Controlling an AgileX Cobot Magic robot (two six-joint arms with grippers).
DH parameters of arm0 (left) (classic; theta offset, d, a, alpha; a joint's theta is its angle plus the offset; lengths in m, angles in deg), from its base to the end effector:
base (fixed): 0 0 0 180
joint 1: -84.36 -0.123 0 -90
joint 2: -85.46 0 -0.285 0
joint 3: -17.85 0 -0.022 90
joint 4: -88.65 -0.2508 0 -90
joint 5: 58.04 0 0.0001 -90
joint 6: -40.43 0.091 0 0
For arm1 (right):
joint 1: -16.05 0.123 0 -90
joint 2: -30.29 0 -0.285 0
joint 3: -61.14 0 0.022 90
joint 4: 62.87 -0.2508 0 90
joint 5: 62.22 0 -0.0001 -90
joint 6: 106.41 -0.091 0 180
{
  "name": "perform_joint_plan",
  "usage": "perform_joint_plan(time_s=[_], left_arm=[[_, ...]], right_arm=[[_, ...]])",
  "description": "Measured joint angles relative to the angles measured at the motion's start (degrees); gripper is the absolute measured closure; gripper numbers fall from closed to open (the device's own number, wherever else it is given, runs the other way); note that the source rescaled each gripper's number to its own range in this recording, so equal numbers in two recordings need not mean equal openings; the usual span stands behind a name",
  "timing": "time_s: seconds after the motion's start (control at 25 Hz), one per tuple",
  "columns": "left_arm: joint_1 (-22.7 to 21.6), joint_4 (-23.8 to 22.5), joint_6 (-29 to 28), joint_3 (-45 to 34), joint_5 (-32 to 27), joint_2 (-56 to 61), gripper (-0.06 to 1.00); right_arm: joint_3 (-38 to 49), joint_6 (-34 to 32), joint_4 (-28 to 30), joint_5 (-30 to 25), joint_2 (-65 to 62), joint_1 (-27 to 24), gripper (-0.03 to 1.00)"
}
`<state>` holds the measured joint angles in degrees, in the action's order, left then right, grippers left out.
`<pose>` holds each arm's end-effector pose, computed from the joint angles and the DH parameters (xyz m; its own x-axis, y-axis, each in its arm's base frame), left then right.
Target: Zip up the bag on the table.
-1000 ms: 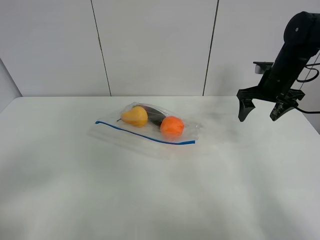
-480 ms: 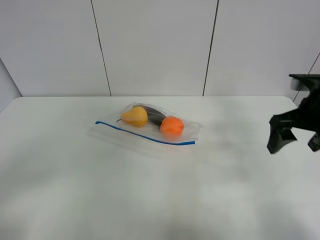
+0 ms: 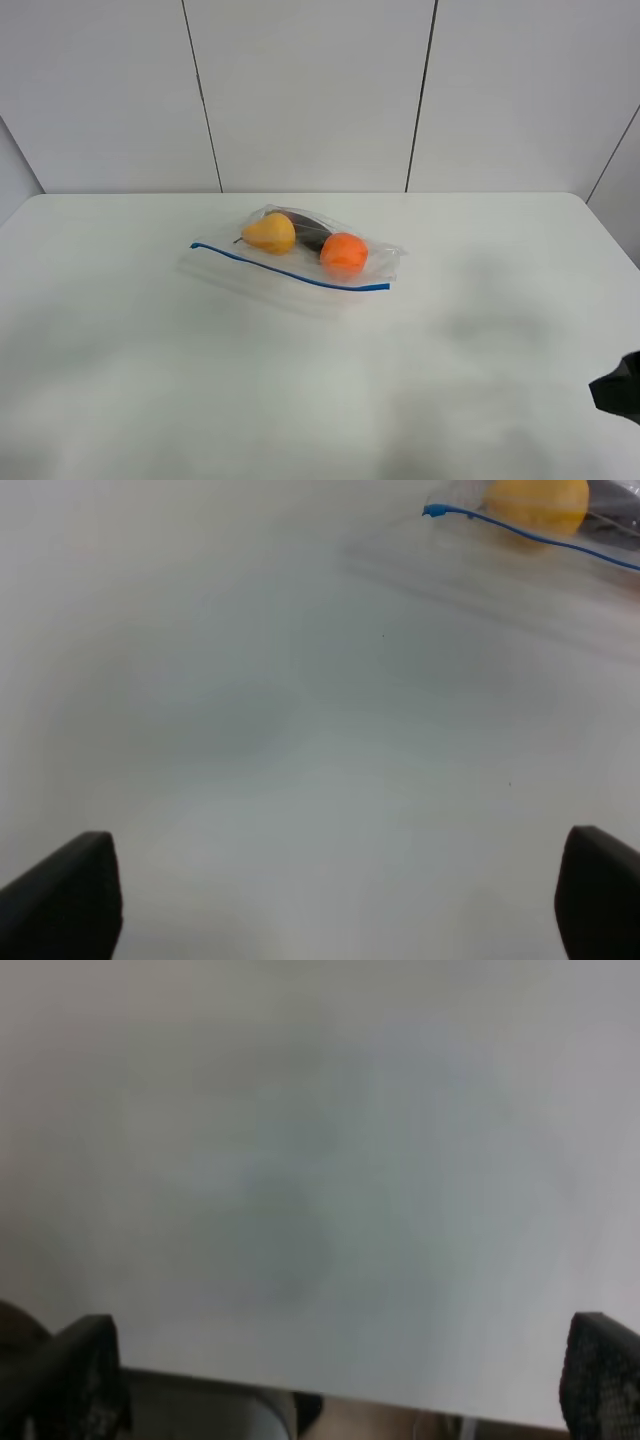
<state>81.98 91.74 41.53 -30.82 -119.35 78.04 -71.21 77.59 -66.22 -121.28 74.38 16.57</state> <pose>-0.0059 -0.0046 0.2761 -0.4593 -0.0258 -0.8879 -0.0026 0.9996 -0.0277 0.0909 0.0054 0.2563 -0.8705 -0.0476 -0.4899 -0.0682 0.9974 0.0243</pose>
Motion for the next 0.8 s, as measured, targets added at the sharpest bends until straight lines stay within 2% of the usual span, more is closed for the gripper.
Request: perform_joint_plan(time_s=[0.24, 0.52, 0.8], left_arm=[[0.0, 0.0, 0.0, 0.0, 0.0, 0.0, -0.06], [0.0, 0.0, 0.0, 0.0, 0.0, 0.0, -0.06], [0.0, 0.0, 0.0, 0.0, 0.0, 0.0, -0.06]], right_arm=[[1.18, 0.0, 0.2, 0.23, -19.56, 0.0, -0.03], [1.25, -1.07, 1.51, 0.23, -34.97, 0.0, -0.03], [1.49, -1.51, 1.75, 0.17, -36.59, 0.0, -0.03]])
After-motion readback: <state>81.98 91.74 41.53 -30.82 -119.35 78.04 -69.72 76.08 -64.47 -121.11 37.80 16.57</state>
